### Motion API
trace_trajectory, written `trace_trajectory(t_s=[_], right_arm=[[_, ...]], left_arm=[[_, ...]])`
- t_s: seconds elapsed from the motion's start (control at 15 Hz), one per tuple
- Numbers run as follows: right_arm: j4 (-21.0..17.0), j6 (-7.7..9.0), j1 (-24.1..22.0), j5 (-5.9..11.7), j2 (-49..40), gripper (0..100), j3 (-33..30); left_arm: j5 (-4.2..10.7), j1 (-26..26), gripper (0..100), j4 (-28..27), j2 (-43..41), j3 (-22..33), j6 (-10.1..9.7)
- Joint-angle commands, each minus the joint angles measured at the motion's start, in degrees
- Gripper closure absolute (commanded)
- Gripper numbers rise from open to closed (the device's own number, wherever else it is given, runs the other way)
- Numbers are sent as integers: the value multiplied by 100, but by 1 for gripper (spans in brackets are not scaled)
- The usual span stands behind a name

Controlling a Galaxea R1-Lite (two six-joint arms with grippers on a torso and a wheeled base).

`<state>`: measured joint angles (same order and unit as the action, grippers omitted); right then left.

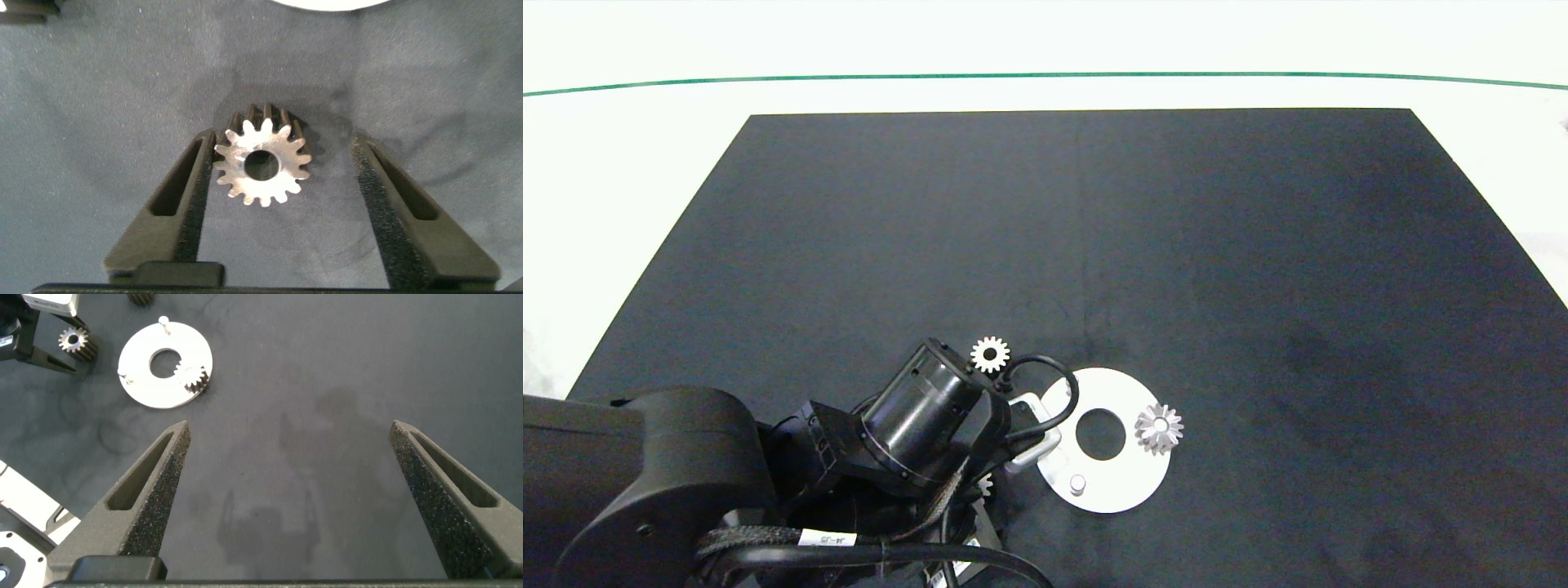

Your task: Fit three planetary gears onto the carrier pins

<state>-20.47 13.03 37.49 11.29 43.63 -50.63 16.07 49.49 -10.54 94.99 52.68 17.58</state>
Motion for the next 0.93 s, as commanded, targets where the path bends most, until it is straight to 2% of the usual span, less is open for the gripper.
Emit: trace_trajectory(t_s=[0.07,0.33,0.93], right_arm=[[-10,6,-4,5,14,0,0],[-10,15,4,5,14,0,9],[-10,6,4,-4,23,0,9]], left_arm=[[10,-1,43,-9,2,-64,9],[2,-1,50,184,90,-100,26],[10,-1,68,184,28,-108,18]])
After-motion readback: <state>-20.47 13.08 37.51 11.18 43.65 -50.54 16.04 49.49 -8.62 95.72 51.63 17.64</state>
